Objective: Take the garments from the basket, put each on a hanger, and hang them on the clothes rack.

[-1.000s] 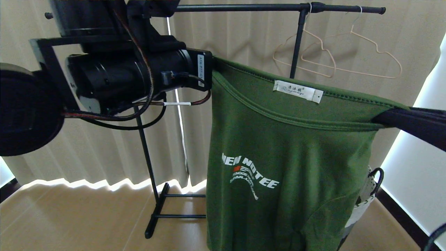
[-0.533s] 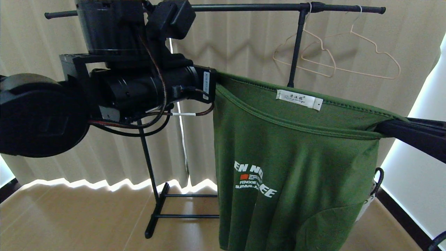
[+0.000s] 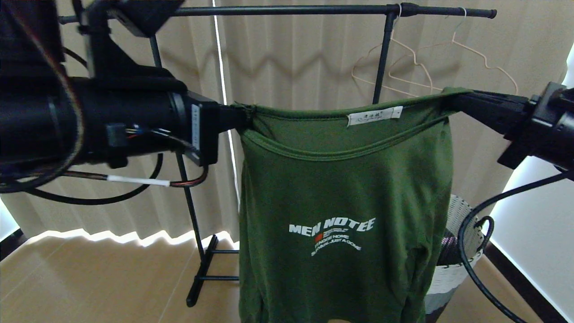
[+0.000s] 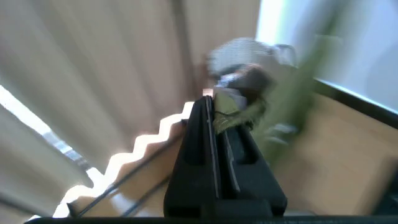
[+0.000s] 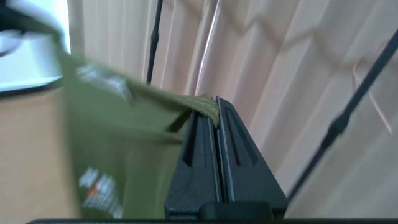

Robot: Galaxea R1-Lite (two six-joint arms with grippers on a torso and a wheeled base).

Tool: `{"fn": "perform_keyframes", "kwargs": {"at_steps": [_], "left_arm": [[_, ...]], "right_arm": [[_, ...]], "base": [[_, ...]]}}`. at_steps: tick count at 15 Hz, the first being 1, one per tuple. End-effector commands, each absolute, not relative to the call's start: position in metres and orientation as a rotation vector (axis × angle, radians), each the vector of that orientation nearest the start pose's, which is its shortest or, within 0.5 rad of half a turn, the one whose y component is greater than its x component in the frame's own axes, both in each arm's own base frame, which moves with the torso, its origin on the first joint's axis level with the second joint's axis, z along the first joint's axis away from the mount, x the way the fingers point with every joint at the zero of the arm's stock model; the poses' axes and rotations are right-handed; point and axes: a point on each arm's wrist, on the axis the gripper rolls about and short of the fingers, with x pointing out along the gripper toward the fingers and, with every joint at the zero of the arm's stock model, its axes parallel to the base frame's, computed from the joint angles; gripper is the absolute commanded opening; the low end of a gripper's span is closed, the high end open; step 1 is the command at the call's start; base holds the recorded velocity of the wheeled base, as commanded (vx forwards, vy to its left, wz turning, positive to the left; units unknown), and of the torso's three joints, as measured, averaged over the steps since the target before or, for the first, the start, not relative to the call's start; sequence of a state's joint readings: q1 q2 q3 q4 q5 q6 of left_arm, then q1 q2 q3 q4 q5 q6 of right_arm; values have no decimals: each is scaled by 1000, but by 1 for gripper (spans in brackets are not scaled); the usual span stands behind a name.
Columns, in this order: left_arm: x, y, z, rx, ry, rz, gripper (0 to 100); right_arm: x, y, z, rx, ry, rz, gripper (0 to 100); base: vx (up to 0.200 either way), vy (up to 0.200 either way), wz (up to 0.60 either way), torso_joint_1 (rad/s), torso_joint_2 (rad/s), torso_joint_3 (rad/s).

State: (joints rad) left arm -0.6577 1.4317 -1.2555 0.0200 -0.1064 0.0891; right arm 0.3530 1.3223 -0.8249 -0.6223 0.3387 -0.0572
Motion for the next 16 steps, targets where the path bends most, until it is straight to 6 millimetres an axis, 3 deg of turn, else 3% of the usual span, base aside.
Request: {"fn": "perform_keyframes", "kwargs": {"at_steps": [1,3,8,9,12,16], "left_arm": [[146,-130,336,120,97,-886,0],[135,-133,327,132,113,-936,0],[137,-135,327,133,89,-931,0],[143,-135,328,138,68,-902,0],[185,-130,318,331,8,-618,0],[196,-143,305,322,-78,-602,0]], "right_arm": [[235,97,276,-23,-114,704,0],[244,104,277,-10,-127,716,0],[242,103,280,-11,-137,711,0],[239,102,282,-10,-146,710,0],[224,96,294,-11,-187,707,0],[209,90,292,-11,-175,707,0]], "base": [[0,0,0,0,0,0],[0,0,0,0,0,0],[0,0,0,0,0,0],[0,0,0,0,0,0],[0,0,0,0,0,0],[0,0,0,0,0,0]]}}
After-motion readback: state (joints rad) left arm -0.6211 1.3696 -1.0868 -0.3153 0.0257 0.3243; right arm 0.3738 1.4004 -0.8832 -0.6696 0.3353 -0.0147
